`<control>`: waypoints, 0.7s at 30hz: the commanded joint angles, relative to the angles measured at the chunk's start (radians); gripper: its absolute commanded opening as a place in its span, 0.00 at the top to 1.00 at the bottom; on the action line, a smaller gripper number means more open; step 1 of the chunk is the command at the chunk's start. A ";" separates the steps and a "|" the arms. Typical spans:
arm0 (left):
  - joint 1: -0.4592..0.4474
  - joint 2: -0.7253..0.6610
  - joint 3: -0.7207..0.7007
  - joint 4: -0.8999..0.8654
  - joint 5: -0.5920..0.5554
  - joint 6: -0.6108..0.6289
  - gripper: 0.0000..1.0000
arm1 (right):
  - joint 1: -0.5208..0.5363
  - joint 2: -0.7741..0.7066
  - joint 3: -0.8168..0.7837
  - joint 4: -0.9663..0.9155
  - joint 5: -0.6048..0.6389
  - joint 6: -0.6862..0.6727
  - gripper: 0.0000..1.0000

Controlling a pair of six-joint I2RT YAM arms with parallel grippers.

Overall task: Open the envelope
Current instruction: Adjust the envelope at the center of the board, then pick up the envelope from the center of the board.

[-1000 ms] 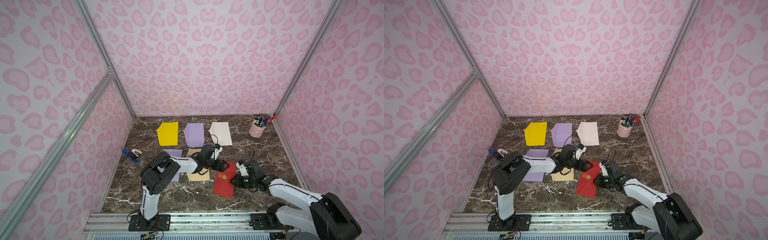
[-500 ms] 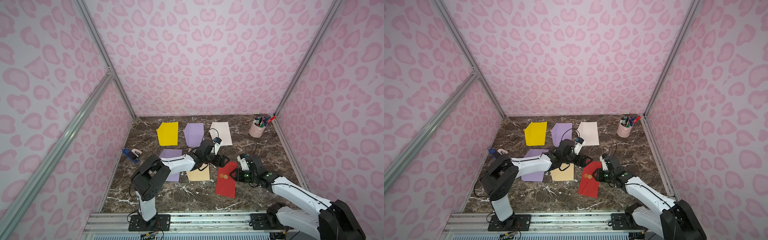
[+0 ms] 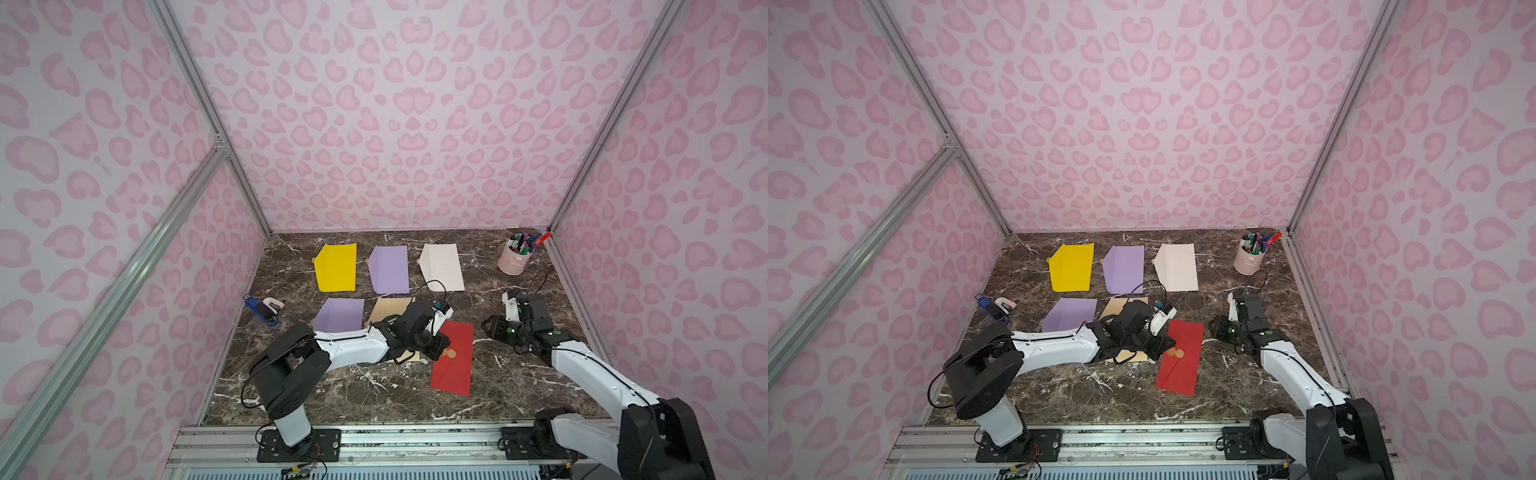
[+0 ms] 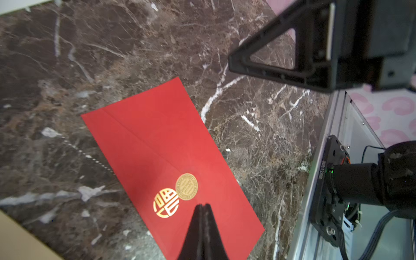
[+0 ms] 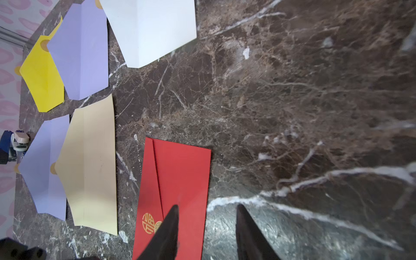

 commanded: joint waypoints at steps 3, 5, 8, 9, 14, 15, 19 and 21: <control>-0.022 0.011 -0.015 -0.038 -0.051 -0.024 0.97 | -0.043 0.139 0.041 0.107 -0.164 -0.038 0.56; -0.031 0.015 -0.032 -0.038 -0.057 -0.035 0.97 | -0.052 0.181 0.046 0.154 -0.207 -0.038 0.56; -0.048 0.027 -0.054 -0.025 -0.048 -0.054 0.97 | -0.063 0.228 0.057 0.190 -0.226 -0.040 0.55; -0.054 0.032 -0.058 -0.028 -0.049 -0.057 0.97 | -0.067 0.241 0.057 0.200 -0.233 -0.041 0.55; -0.075 0.022 -0.089 -0.022 -0.075 -0.075 0.97 | -0.072 0.294 0.056 0.252 -0.223 -0.045 0.55; -0.076 0.017 -0.094 -0.022 -0.080 -0.077 0.97 | -0.073 0.302 0.052 0.263 -0.223 -0.046 0.55; -0.076 0.010 -0.101 -0.030 -0.097 -0.076 0.97 | -0.075 0.332 0.046 0.290 -0.227 -0.044 0.55; -0.076 0.018 -0.098 -0.031 -0.095 -0.076 0.97 | -0.075 0.341 0.046 0.293 -0.229 -0.043 0.55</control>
